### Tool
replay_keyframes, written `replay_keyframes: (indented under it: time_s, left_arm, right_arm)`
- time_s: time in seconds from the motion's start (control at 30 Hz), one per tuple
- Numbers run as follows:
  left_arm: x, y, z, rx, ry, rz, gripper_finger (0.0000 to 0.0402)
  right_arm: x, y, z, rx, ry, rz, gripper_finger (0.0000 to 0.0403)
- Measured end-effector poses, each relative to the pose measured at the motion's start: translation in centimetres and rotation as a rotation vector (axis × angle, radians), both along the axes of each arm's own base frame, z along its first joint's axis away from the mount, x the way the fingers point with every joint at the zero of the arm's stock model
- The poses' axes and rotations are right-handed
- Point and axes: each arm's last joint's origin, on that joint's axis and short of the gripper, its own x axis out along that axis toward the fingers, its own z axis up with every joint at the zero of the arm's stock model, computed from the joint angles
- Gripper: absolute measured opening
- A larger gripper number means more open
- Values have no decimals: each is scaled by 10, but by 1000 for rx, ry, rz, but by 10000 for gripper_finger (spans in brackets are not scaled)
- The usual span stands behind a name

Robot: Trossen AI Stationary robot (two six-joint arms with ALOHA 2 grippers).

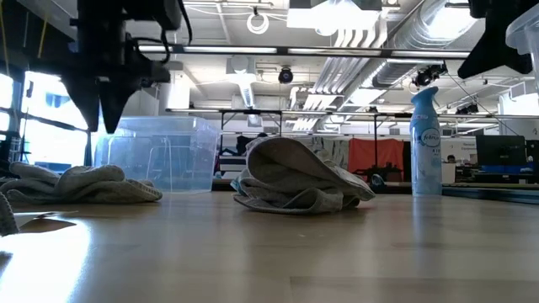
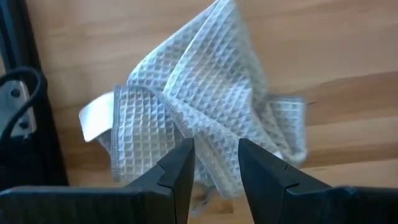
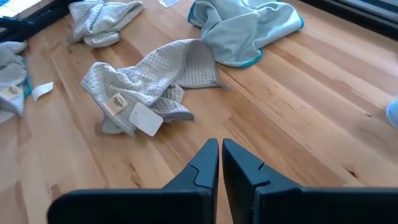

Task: Sort microfiber towel by color & place in baskets
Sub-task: Put the top left white microfiber towel into the top transparent bin

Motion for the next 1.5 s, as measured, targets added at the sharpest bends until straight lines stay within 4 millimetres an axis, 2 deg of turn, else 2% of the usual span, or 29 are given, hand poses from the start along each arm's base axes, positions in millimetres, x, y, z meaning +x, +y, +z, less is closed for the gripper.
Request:
replay_keyframes:
  time_s: [0.27, 0.43, 0.57, 0.73, 0.87, 0.97, 1.1, 1.2, 1.37, 1.5]
  left_arm:
    - [24, 10, -28, -85, 52, -50, 113]
    - [32, 16, -44, -124, 96, -49, 113]
    - [32, 21, -62, -161, 116, -37, 113]
    - [24, 20, -92, -219, 30, -10, 113]
    - [18, 18, -100, -208, 16, 21, 109]
    - [16, 17, -96, -205, 17, 12, 81]
    - [14, 16, -87, -171, -32, 10, 15]
    - [10, 16, -78, -154, -73, 31, 10]
    - [11, 12, -44, -122, -207, -4, 3]
    - [13, 8, -4, -61, -330, -75, 1]
  right_arm:
    - [-11, -6, 3, 31, -37, 80, 16]
    - [-11, -6, 8, 17, -81, 126, 16]
    - [-10, -5, 9, -3, -91, 154, 16]
    - [-10, -5, 10, -7, -92, 159, 16]
    - [-10, -6, 9, -13, -90, 155, 16]
    - [-10, -6, 9, -30, -87, 163, 16]
    - [-10, -6, 9, -47, -83, 173, 16]
    - [-10, -6, 10, -77, -82, 176, 16]
    - [-10, -7, 10, -167, -65, 208, 16]
    - [-10, -7, 10, -191, -55, 227, 16]
